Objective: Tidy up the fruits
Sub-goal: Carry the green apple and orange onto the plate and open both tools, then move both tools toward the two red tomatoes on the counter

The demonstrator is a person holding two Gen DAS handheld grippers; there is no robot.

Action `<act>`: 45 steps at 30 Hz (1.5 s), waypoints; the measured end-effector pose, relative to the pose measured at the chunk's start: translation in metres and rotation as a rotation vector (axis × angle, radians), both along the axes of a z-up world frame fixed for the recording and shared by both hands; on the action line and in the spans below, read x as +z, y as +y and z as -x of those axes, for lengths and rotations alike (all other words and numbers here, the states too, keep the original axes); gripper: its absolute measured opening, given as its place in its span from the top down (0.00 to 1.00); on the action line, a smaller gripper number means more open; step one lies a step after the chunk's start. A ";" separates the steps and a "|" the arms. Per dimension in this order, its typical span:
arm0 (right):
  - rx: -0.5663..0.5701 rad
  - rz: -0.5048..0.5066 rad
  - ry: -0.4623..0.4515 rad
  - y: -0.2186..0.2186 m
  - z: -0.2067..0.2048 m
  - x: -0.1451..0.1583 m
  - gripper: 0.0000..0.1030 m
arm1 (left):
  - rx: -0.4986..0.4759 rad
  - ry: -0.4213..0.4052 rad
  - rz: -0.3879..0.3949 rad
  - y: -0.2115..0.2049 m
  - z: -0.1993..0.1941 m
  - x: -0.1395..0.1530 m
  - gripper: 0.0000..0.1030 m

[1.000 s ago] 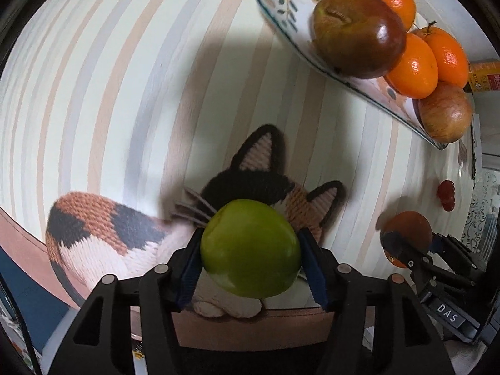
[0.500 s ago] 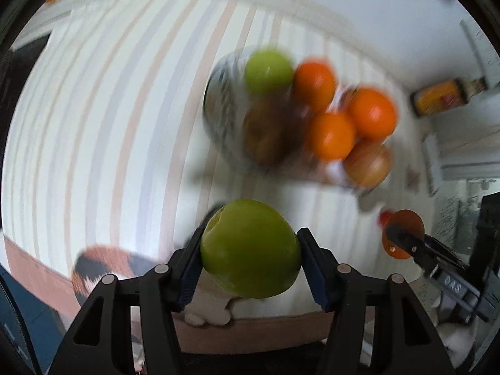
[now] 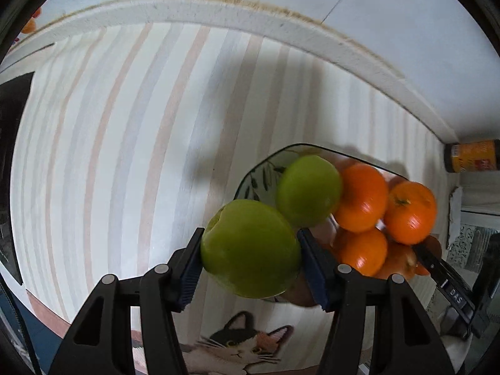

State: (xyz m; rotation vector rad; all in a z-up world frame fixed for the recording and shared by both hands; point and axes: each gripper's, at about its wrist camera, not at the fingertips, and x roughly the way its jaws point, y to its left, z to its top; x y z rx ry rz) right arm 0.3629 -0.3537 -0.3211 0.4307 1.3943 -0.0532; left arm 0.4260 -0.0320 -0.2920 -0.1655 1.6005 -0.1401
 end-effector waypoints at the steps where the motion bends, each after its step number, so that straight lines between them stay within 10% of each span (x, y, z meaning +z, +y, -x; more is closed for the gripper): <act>1: -0.005 0.000 0.003 -0.001 -0.002 -0.001 0.44 | -0.001 0.011 -0.003 -0.001 -0.003 -0.005 0.46; 8: -0.019 -0.039 0.016 -0.005 -0.009 -0.009 0.41 | -0.018 0.004 -0.036 -0.012 -0.013 -0.007 0.40; 12: -0.036 -0.056 0.017 -0.007 -0.010 -0.006 0.18 | -0.016 -0.007 -0.036 -0.011 -0.015 0.000 0.15; 30: 0.078 0.205 -0.071 0.053 0.050 0.071 0.10 | -0.076 -0.244 -0.189 -0.004 0.088 0.071 0.14; 45: 0.082 0.266 -0.278 0.093 0.150 0.184 0.10 | -0.095 -0.451 -0.133 -0.003 0.184 0.164 0.14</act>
